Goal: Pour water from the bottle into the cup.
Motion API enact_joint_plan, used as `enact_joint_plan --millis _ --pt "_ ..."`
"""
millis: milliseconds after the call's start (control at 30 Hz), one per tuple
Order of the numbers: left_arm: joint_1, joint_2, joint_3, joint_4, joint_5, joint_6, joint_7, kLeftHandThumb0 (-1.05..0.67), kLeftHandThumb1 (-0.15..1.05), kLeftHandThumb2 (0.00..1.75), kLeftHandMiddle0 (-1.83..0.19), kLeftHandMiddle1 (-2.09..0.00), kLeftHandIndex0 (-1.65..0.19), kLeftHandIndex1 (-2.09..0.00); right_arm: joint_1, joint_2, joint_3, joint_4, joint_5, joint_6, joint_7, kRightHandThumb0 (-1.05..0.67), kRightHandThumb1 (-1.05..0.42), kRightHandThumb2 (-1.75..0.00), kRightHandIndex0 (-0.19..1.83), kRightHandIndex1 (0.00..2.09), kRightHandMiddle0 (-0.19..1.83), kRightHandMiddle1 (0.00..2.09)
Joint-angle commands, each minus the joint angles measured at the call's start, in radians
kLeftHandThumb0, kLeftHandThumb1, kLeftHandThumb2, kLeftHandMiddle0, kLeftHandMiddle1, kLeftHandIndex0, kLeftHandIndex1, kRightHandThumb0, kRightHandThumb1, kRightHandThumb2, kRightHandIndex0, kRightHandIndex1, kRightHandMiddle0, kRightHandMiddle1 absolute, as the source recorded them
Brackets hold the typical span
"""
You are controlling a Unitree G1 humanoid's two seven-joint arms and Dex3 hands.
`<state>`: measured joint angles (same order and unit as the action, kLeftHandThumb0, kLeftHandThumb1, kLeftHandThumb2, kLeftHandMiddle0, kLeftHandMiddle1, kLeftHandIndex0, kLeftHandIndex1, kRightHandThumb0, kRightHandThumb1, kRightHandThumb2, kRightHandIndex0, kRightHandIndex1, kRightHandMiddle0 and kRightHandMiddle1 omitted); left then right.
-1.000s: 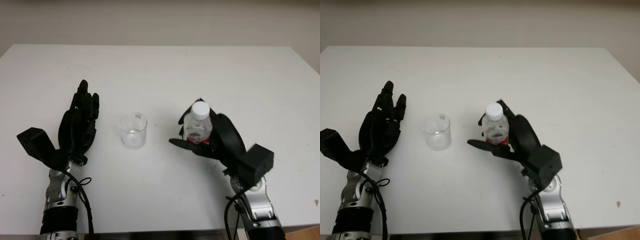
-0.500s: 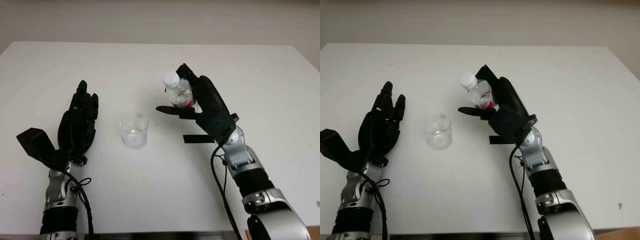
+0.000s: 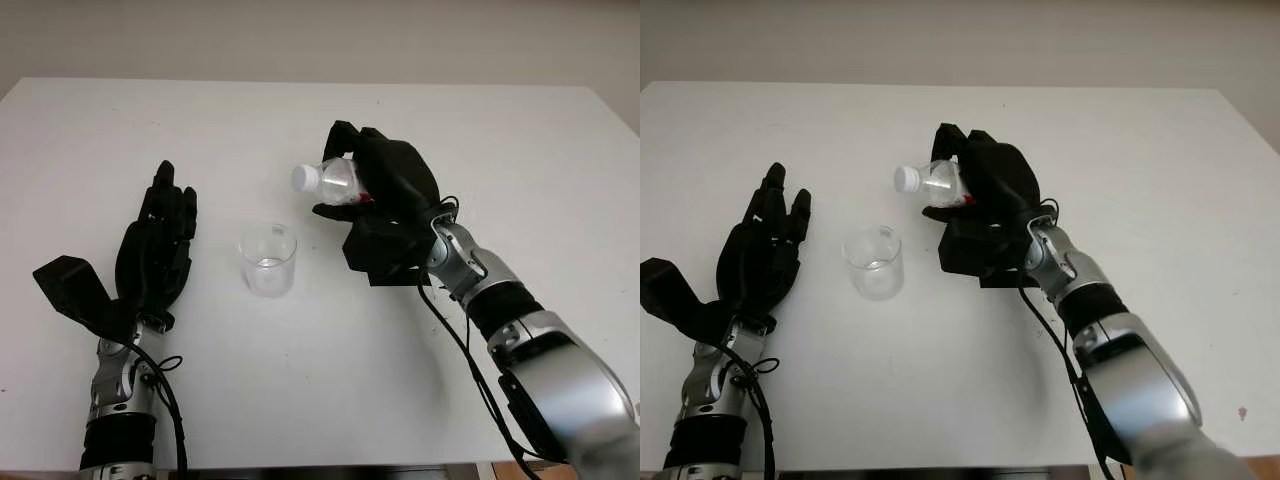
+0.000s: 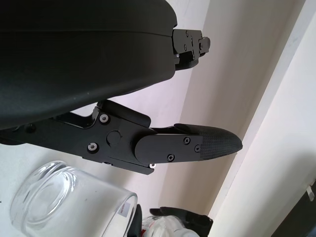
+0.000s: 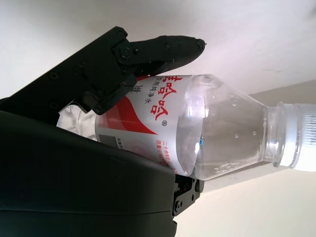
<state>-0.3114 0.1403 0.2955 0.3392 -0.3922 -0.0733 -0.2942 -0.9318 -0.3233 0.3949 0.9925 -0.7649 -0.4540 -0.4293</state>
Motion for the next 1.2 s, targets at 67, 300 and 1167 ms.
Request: enact_joint_plan --millis 67,300,1167 --pt "-0.014 0.001 -0.001 0.000 0.008 -0.016 0.003 -0.71 1.05 0.37 0.05 -0.06 0.04 -0.06 -0.074 -0.022 0.024 0.027 -0.015 -0.034 -0.049 -0.20 -0.77 -0.61 1.20 2.09 0.77 2.09" --pt "-0.023 0.000 -0.001 0.013 0.009 -0.022 0.004 -0.71 1.05 0.38 0.04 -0.06 0.03 -0.06 -0.104 -0.015 0.055 0.053 -0.030 -0.055 -0.120 -0.18 -0.77 -0.59 1.32 2.09 0.85 2.09" --pt "-0.020 -0.012 -0.014 0.032 0.016 -0.060 0.002 -0.71 1.05 0.40 0.06 -0.05 0.05 -0.05 -0.215 -0.011 0.320 0.120 -0.317 0.041 -0.503 -0.27 -0.91 -0.19 1.17 2.09 0.78 2.09"
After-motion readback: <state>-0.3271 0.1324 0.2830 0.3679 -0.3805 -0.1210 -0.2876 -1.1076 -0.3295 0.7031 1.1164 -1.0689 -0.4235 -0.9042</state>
